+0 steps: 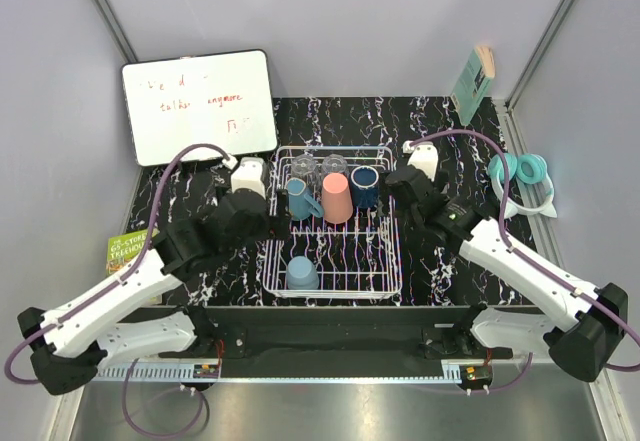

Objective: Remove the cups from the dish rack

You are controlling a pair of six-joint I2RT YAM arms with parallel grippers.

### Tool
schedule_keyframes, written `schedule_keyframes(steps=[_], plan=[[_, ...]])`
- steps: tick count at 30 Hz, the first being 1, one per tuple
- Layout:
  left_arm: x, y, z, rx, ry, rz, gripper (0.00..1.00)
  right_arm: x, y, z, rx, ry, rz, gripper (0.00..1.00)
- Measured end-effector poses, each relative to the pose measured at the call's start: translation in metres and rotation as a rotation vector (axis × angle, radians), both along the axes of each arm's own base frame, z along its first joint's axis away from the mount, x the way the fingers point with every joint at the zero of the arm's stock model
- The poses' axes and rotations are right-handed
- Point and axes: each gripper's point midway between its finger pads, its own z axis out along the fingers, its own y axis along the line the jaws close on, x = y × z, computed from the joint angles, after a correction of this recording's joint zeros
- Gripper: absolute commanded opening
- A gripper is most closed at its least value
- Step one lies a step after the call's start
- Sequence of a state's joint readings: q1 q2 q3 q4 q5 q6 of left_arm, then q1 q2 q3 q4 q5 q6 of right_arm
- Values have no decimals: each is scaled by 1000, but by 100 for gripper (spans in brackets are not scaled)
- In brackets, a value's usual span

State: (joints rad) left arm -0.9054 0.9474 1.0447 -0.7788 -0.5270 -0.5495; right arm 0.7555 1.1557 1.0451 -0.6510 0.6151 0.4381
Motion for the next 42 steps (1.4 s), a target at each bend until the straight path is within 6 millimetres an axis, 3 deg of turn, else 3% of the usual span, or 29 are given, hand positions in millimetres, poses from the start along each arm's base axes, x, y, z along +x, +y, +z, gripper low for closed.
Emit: schedule_keyframes(steps=[4, 10, 29, 32, 34, 37, 42], plan=[[-24, -27, -11, -20, 45, -72, 99, 0, 0, -2, 4, 2, -2, 100], [-60, -63, -59, 89, 153, -151, 99, -2, 0, -6, 10, 11, -3, 100], [-69, -58, -111, 138, 246, -21, 98, -8, -5, -14, 18, 15, -11, 100], [-69, -61, -112, 130, 246, -24, 93, -8, -5, -14, 16, 16, -12, 100], [-68, -63, -112, 120, 243, -26, 75, -8, -5, -15, 16, 16, -12, 100], [-69, -65, -116, 115, 247, -30, 62, -8, -5, -18, 11, 22, -12, 100], [-69, -68, -117, 105, 249, -30, 62, -8, -5, -22, 3, 29, -12, 100]])
